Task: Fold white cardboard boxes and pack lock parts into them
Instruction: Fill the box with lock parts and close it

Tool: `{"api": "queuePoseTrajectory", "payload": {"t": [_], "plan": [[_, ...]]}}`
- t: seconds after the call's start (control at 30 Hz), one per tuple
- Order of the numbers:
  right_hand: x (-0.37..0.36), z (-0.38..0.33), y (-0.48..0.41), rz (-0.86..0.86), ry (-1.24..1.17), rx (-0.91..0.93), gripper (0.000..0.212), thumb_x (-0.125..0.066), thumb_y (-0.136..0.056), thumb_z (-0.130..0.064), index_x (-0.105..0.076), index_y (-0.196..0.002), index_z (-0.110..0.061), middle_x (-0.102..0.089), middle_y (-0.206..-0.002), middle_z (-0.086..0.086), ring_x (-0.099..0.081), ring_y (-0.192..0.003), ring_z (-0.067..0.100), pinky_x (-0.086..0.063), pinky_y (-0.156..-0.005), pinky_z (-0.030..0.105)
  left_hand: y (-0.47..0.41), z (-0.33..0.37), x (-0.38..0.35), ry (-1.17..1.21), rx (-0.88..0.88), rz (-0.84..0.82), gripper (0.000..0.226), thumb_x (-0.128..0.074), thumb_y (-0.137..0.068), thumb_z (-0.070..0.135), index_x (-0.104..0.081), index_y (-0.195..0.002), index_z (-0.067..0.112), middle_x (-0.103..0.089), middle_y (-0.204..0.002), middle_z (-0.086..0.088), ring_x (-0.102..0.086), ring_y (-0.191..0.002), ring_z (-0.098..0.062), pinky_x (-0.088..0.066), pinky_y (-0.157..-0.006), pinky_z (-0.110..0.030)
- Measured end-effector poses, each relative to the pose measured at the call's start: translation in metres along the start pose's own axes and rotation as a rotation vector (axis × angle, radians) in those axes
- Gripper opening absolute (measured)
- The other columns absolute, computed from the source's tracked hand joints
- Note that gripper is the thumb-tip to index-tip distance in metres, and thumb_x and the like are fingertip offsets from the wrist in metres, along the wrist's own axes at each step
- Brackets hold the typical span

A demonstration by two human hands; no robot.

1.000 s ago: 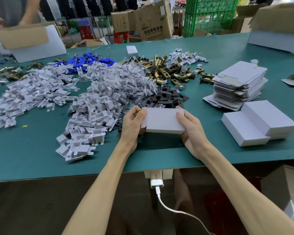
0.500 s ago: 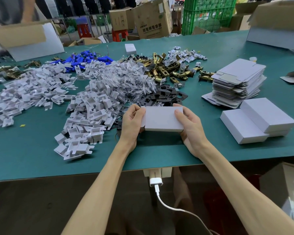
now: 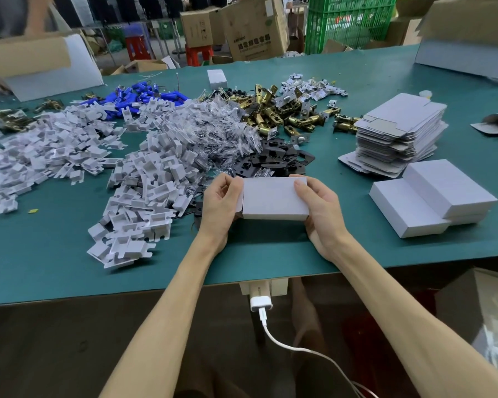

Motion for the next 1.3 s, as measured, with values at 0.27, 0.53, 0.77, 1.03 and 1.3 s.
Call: {"api": "queuePoseTrajectory", "payload": {"t": [0.27,0.53,0.77,1.03,1.3], "plan": [[-0.005,0.001,0.002,-0.197,0.312,0.061,0.092,-0.085,-0.080,-0.037,-0.032,-0.155,-0.028,-0.051,-0.141,-0.005,-0.056,-0.123,0.006,-0.047,-0.099,0.020,-0.002,-0.002,0.001,-0.038,-0.012,0.032,0.031,-0.058,-0.106,0.022,-0.046,-0.078,0.016,-0.042,-0.071,-0.005,-0.038,-0.067,-0.018,-0.031,-0.059,-0.030],[-0.010,-0.002,0.004,-0.232,0.569,0.227,0.087,-0.094,-0.067,-0.013,-0.048,-0.139,-0.031,-0.045,-0.137,-0.001,-0.046,-0.125,0.015,-0.040,-0.113,0.041,-0.005,-0.009,0.005,-0.003,0.049,0.029,0.024,-0.061,-0.103,0.025,-0.049,-0.086,0.012,-0.049,-0.081,-0.009,-0.046,-0.073,-0.020,-0.034,-0.055,-0.032],[-0.005,-0.002,0.002,-0.221,0.421,0.185,0.078,-0.093,-0.058,-0.016,-0.059,-0.125,-0.033,-0.052,-0.131,-0.001,-0.051,-0.121,0.020,-0.049,-0.105,0.046,-0.003,-0.003,0.003,-0.049,-0.014,0.024,0.030,-0.063,-0.096,0.030,-0.050,-0.087,0.005,-0.048,-0.085,-0.010,-0.039,-0.077,-0.024,-0.031,-0.063,-0.040],[-0.005,-0.001,0.001,-0.194,0.443,0.209,0.078,-0.093,-0.056,-0.022,-0.058,-0.124,-0.038,-0.052,-0.130,-0.001,-0.051,-0.120,0.018,-0.047,-0.106,0.044,-0.002,-0.002,0.003,-0.097,-0.017,0.055,0.025,-0.066,-0.100,0.026,-0.054,-0.086,0.008,-0.049,-0.080,-0.007,-0.045,-0.075,-0.016,-0.038,-0.067,-0.032],[-0.005,-0.002,0.002,-0.209,0.443,0.232,0.076,-0.094,-0.064,-0.010,-0.058,-0.126,-0.036,-0.051,-0.132,-0.001,-0.050,-0.120,0.018,-0.047,-0.104,0.042,0.000,0.000,0.000,-0.040,0.042,0.021,0.021,-0.064,-0.091,0.033,-0.058,-0.083,0.015,-0.054,-0.084,-0.004,-0.047,-0.081,-0.017,-0.037,-0.071,-0.036]]}}
Point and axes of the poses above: each hand's wrist, its own y-axis away from the middle knuckle, its own x-axis out of the back of the hand, z = x × y, the point moved 4 cm from there along -y, towards the middle knuckle
